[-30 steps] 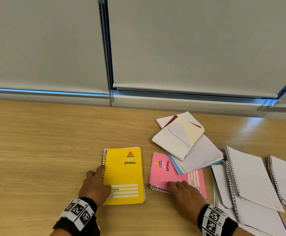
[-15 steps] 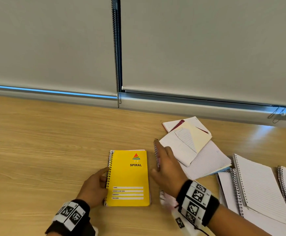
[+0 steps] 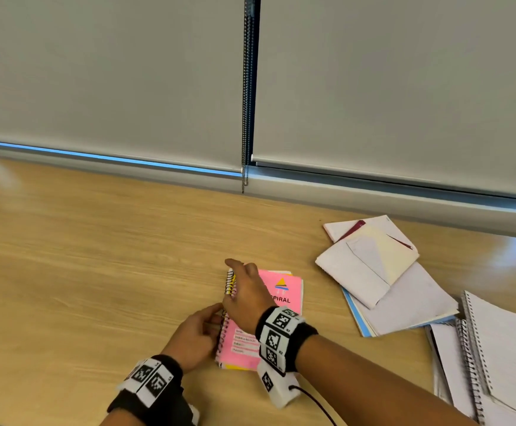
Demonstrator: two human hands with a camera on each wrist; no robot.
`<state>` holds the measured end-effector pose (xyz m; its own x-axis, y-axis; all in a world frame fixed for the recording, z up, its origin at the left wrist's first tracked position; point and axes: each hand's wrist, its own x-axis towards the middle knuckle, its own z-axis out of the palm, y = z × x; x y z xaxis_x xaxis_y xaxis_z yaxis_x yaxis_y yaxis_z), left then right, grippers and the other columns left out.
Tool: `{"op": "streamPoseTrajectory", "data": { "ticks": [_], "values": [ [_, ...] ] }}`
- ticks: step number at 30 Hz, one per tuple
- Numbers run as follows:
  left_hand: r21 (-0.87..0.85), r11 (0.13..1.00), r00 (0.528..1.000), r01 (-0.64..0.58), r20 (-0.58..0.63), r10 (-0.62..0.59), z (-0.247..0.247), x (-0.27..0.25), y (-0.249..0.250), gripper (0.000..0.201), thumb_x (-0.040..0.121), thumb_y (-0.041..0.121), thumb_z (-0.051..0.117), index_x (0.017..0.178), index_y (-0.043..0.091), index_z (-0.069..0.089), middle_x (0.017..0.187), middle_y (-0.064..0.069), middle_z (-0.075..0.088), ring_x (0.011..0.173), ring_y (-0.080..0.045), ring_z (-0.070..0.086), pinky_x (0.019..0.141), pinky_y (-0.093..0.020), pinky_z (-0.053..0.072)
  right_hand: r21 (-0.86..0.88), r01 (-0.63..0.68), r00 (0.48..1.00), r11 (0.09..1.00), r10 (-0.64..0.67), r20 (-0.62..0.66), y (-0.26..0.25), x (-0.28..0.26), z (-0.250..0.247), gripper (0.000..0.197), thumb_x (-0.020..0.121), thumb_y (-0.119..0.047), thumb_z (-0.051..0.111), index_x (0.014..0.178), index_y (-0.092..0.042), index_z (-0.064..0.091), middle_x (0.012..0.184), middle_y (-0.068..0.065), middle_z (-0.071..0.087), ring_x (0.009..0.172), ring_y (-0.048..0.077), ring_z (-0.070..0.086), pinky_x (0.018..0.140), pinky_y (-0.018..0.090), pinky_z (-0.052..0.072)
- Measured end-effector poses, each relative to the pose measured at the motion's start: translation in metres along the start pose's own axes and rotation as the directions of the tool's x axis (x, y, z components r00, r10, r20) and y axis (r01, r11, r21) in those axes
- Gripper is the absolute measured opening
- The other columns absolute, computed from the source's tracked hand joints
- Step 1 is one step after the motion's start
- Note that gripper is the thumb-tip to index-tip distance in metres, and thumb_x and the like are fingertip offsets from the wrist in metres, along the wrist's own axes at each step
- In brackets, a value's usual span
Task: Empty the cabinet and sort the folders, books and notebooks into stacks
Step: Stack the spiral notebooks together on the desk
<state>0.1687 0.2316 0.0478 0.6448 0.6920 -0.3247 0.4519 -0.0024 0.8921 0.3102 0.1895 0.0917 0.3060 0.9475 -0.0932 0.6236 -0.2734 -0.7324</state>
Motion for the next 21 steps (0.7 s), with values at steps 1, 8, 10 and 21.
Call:
{"op": "streamPoseTrajectory", "data": {
  "ticks": [1, 8, 10, 21],
  "values": [
    [-0.034, 0.999, 1.0, 0.026, -0.005, -0.026, 0.0, 0.002, -0.001, 0.054, 0.085, -0.019, 0.04, 0.128, 0.012, 0.055, 0.1, -0.006, 0.071, 0.08, -0.006, 0.067, 0.072, -0.013, 0.049, 0.0, 0.009, 1.0, 1.0, -0.009, 0.009, 0.004, -0.002, 0.001, 0.067, 0.086, -0.012, 0.056, 0.147, -0.023, 0.029, 0.139, 0.008, 0.033, 0.118, 0.028, 0.051, 0.102, 0.03, 0.04],
    [0.161, 0.986, 0.996, 0.048, -0.087, -0.034, 0.007, 0.016, -0.008, 0.041, 0.096, 0.024, 0.054, 0.137, 0.026, 0.048, 0.115, 0.0, 0.061, 0.107, -0.015, 0.059, 0.098, -0.029, 0.045, -0.101, -0.51, 0.855, 0.854, 0.492, -0.165, 0.076, -0.034, -0.04, 0.074, 0.083, -0.035, 0.059, 0.147, -0.019, 0.026, 0.14, 0.009, 0.037, 0.132, 0.028, 0.035, 0.109, 0.04, 0.035],
    [0.253, 0.967, 0.999, -0.023, -0.042, 0.035, 0.008, 0.018, -0.005, 0.031, 0.096, 0.029, 0.054, 0.123, 0.042, 0.047, 0.107, -0.001, 0.056, 0.099, -0.013, 0.059, 0.094, -0.031, 0.048, -0.058, -0.561, 0.827, 0.826, 0.555, -0.095, 0.086, -0.038, -0.044, 0.073, 0.082, -0.029, 0.058, 0.147, -0.018, 0.028, 0.14, 0.009, 0.041, 0.134, 0.03, 0.036, 0.108, 0.04, 0.036],
    [0.383, 0.919, 0.981, -0.097, 0.19, 0.024, -0.002, 0.02, 0.006, 0.09, 0.077, 0.013, 0.069, 0.148, 0.039, 0.021, 0.106, 0.003, 0.039, 0.094, -0.007, 0.045, 0.092, -0.016, 0.041, 0.305, -0.422, 0.887, 0.854, 0.458, -0.054, 0.096, -0.029, -0.031, 0.079, 0.08, 0.002, 0.046, 0.15, -0.027, 0.025, 0.126, 0.0, 0.058, 0.094, 0.013, 0.06, 0.066, 0.013, 0.048]
  ]
}}
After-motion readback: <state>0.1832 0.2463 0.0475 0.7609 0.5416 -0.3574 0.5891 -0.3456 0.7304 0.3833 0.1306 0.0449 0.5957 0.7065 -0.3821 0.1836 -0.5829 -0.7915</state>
